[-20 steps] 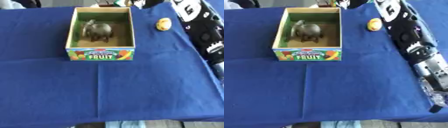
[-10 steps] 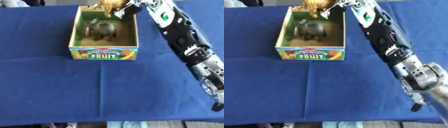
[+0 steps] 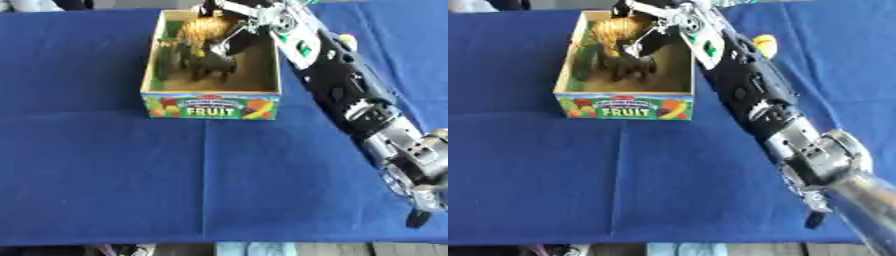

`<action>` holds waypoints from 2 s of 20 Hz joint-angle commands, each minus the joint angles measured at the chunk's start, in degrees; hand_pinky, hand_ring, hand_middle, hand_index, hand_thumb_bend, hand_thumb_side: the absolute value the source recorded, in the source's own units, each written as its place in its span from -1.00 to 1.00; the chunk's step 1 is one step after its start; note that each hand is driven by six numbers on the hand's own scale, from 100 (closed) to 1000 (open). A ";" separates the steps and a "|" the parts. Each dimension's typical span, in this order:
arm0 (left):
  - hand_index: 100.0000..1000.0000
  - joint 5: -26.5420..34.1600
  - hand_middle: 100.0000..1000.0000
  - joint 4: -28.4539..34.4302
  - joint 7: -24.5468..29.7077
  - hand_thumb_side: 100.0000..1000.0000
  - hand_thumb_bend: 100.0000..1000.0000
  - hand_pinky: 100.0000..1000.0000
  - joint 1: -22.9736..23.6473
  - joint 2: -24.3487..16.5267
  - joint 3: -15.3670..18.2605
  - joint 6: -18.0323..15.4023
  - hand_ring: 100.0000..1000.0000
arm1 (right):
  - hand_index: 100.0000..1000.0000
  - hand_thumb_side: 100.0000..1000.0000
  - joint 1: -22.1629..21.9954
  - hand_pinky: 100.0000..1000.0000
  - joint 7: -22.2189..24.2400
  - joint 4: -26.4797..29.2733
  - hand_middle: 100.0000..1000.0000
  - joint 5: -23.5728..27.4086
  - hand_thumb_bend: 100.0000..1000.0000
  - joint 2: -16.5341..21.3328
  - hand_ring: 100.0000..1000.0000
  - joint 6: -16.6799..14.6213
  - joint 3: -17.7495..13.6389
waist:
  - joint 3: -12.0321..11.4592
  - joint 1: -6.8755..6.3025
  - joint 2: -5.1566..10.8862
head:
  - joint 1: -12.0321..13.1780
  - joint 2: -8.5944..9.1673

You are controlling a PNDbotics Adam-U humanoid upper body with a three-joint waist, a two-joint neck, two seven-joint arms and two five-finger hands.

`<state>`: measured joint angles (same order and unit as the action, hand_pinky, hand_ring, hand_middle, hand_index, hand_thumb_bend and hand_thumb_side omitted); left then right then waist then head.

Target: Pick up objects on the table and place them in the box.

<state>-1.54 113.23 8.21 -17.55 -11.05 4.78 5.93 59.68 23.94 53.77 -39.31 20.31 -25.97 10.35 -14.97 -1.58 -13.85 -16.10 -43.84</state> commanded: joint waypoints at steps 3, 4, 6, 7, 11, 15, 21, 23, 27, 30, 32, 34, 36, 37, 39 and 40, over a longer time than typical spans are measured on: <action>0.38 0.15 0.24 0.72 0.11 -0.09 -0.80 0.10 -0.63 -0.47 0.16 -0.01 0.12 | 0.12 -0.90 -0.01 0.79 0.53 -1.01 -0.29 -2.45 -1.00 -0.49 0.37 -0.92 0.31 | -0.16 0.12 0.87 | -0.16 -0.28; 0.38 0.14 0.24 0.73 0.11 -0.09 -0.80 0.10 -0.64 -0.47 0.16 0.01 0.12 | 0.13 -0.86 -0.15 0.79 0.56 -1.22 -0.29 -2.73 -1.00 -0.52 0.38 -1.01 0.31 | -0.13 0.15 0.87 | -0.15 -0.28; 0.38 0.12 0.24 0.75 0.13 -0.09 -0.80 0.10 -0.63 -0.47 0.15 0.04 0.12 | 0.14 -0.72 -0.40 0.79 0.65 -1.67 -0.27 -3.19 -0.90 -0.60 0.38 -1.18 0.30 | -0.08 0.22 0.86 | -0.15 -0.28; 0.38 0.10 0.24 0.76 0.15 -0.09 -0.80 0.10 -0.62 -0.48 0.14 0.05 0.12 | 0.16 -0.74 -0.48 0.80 0.77 -1.90 -0.26 -3.42 -0.72 -0.63 0.39 -1.27 0.30 | -0.06 0.23 0.86 | -0.16 -0.28; 0.38 0.07 0.24 0.79 0.10 -0.09 -0.80 0.10 -0.60 -0.50 0.19 0.07 0.12 | 0.27 -0.48 -0.80 0.82 2.11 -2.71 -0.17 -4.18 -0.46 -0.70 0.43 -1.84 0.42 | -0.01 0.25 0.88 | -0.14 -0.28; 0.38 0.05 0.24 0.81 0.08 -0.09 -0.80 0.10 -0.55 -0.49 0.25 0.09 0.12 | 0.49 -0.32 -0.90 0.87 5.46 -3.07 0.03 -4.37 -0.04 -0.44 0.50 -2.99 0.49 | 0.12 0.28 0.85 | -0.01 -0.28; 0.38 -0.02 0.24 0.83 -0.01 -0.09 -0.79 0.10 -0.43 -0.49 0.36 0.15 0.12 | 0.75 -0.21 -0.86 0.91 9.04 -2.32 0.42 -2.97 0.13 0.53 0.60 -3.58 -0.07 | 0.45 0.30 0.84 | 0.34 -0.28; 0.38 -0.04 0.24 0.85 -0.07 -0.09 -0.79 0.10 -0.39 -0.51 0.41 0.16 0.12 | 0.82 -0.19 -0.85 0.92 9.28 -1.87 0.51 -2.38 0.16 0.96 0.64 -3.46 -0.29 | 0.59 0.28 0.87 | 0.48 -0.28; 0.38 -0.10 0.24 0.85 -0.15 -0.09 -0.79 0.10 -0.27 -0.55 0.48 0.19 0.12 | 0.92 -0.16 -0.70 0.94 8.51 -0.43 0.67 -0.59 0.20 2.05 0.71 -2.98 -0.73 | 0.97 0.27 0.95 | 0.65 -0.28; 0.38 -0.16 0.24 0.87 -0.22 -0.09 -0.79 0.10 -0.17 -0.61 0.56 0.20 0.12 | 0.95 -0.14 -0.55 0.95 7.05 1.39 0.75 1.18 0.22 3.30 0.75 -2.41 -0.89 | 1.34 0.27 1.01 | 0.83 -0.28; 0.38 -0.21 0.24 0.86 -0.30 -0.09 -0.79 0.10 -0.09 -0.69 0.62 0.22 0.12 | 0.97 -0.12 -0.40 0.94 5.72 2.86 0.77 2.57 0.22 4.37 0.75 -1.80 -1.03 | 1.61 0.28 1.08 | 0.95 -0.28; 0.38 -0.25 0.24 0.87 -0.36 -0.09 -0.79 0.10 -0.03 -0.76 0.66 0.23 0.12 | 0.97 -0.11 -0.23 0.94 4.20 4.33 0.77 3.97 0.22 5.53 0.75 -1.05 -1.20 | 1.90 0.30 1.15 | 1.09 -0.28; 0.38 -0.30 0.24 0.86 -0.40 -0.09 -0.79 0.10 0.05 -0.84 0.70 0.24 0.12 | 0.97 -0.10 -0.09 0.94 2.68 5.77 0.76 5.36 0.21 6.76 0.74 -0.44 -1.36 | 2.24 0.33 1.24 | 1.28 -0.28; 0.38 -0.33 0.24 0.87 -0.44 -0.09 -0.79 0.10 0.09 -0.88 0.74 0.24 0.12 | 0.96 -0.09 -0.07 0.93 1.99 6.56 0.75 6.08 0.21 7.48 0.74 -0.24 -1.41 | 2.43 0.34 1.29 | 1.39 -0.28; 0.38 -0.40 0.24 0.87 -0.54 -0.09 -0.79 0.10 0.17 -1.00 0.82 0.24 0.12 | 0.95 -0.09 -0.10 0.93 0.75 8.10 0.74 7.44 0.20 9.02 0.73 0.13 -1.59 | 2.81 0.36 1.39 | 1.63 -0.28; 0.38 -0.44 0.24 0.86 -0.59 -0.10 -0.79 0.10 0.21 -1.06 0.86 0.24 0.12 | 0.94 -0.08 -0.17 0.92 0.17 8.82 0.71 8.06 0.19 9.80 0.72 0.32 -1.68 | 2.98 0.37 1.43 | 1.74 -0.28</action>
<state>-1.76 113.24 7.86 -17.08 -11.06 5.14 6.21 58.00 25.03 60.52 -32.47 27.75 -25.88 9.38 -11.92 -1.25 -13.67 -14.62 -43.85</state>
